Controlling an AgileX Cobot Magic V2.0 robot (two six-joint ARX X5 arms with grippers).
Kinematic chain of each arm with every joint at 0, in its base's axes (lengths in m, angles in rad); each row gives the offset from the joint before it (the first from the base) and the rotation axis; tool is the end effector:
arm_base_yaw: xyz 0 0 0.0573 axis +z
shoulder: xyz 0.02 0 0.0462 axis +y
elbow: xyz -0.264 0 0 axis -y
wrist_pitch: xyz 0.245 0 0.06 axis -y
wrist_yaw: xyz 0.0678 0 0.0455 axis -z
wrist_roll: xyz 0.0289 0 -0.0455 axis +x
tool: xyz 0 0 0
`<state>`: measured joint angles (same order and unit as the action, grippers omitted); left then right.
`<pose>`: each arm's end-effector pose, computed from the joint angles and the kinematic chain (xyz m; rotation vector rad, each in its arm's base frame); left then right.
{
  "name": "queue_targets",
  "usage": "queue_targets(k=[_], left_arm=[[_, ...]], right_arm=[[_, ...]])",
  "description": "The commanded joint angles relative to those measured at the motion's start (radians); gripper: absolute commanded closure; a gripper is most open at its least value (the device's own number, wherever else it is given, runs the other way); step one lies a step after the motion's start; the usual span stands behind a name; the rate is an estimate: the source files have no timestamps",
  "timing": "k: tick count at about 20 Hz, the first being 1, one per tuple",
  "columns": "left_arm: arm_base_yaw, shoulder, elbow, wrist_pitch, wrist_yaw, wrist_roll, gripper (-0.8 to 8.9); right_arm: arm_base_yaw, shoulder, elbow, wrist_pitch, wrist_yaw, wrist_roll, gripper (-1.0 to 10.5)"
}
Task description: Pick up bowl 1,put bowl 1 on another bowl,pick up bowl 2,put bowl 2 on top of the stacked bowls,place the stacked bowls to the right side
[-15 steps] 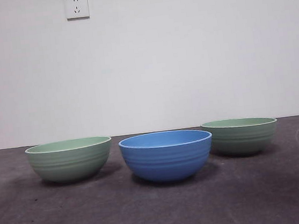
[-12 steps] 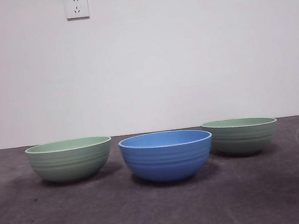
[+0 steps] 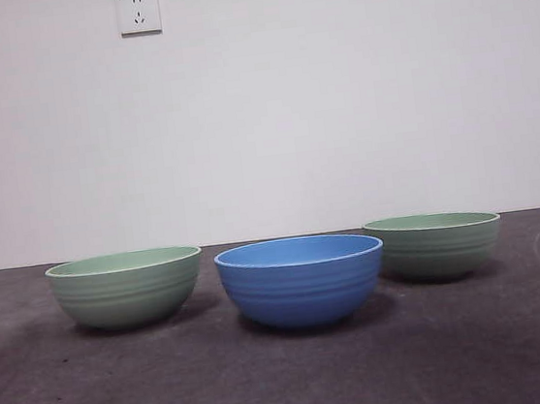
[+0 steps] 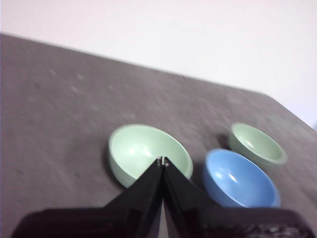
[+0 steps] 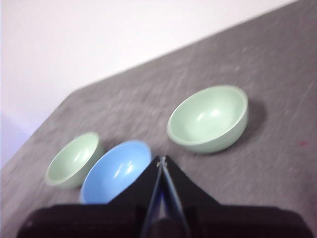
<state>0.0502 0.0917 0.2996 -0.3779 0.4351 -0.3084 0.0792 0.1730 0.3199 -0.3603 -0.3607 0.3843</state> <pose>0.0776 -0.0083 0.2210 -0.3450 0.2242 -0.3557 0.0851 0.0170 0.2241 0.4068 0.2948 0.3922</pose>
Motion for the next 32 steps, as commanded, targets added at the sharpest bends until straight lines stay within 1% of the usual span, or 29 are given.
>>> queue_targets(k=[1,4,7,11,14,16,20,23,26,27,28,30,31,32], left_arm=[[0.003,0.054,0.072,-0.063,0.067,0.034,8.20],[0.003,0.122,0.150,-0.135,0.148,0.079,8.20],[0.003,0.193,0.227,-0.216,0.214,0.135,8.20],[0.002,0.278,0.328,-0.358,0.267,0.239,8.20],[0.002,0.330,0.391,-0.468,0.290,0.329,8.20],[0.002,0.361,0.428,-0.539,0.302,0.384,8.20],[0.001,0.404,0.485,-0.651,0.300,0.462,8.20],[0.001,0.415,0.504,-0.675,0.300,0.474,8.18],[0.001,0.417,0.507,-0.676,0.300,0.473,8.11],[0.001,0.417,0.507,-0.676,0.299,0.472,7.96],[0.001,0.418,0.507,-0.676,0.300,0.466,7.24],[0.001,0.419,0.507,-0.678,0.299,0.465,4.38],[0.001,0.420,0.507,-0.678,0.298,0.463,2.52],[0.001,0.423,0.507,-0.678,0.298,0.461,1.14]], right_arm=[[0.002,0.069,0.094,-0.089,-0.049,-0.084,9.6],[0.002,0.157,0.200,-0.206,-0.113,-0.169,9.6],[0.002,0.247,0.308,-0.335,-0.159,-0.254,9.6],[0.004,0.356,0.442,-0.498,-0.169,-0.358,9.6],[0.010,0.421,0.523,-0.603,-0.168,-0.416,9.6],[0.015,0.457,0.569,-0.666,-0.166,-0.446,9.6],[0.025,0.508,0.631,-0.763,-0.165,-0.500,9.6],[0.028,0.522,0.642,-0.774,-0.164,-0.510,9.6],[0.028,0.525,0.643,-0.773,-0.164,-0.509,9.3],[0.028,0.526,0.643,-0.773,-0.164,-0.509,9.0],[0.028,0.528,0.643,-0.774,-0.164,-0.509,8.2],[0.028,0.531,0.643,-0.774,-0.164,-0.500,6.2],[0.028,0.534,0.643,-0.774,-0.164,-0.487,5.0],[0.028,0.536,0.643,-0.774,-0.164,-0.474,4.0]])
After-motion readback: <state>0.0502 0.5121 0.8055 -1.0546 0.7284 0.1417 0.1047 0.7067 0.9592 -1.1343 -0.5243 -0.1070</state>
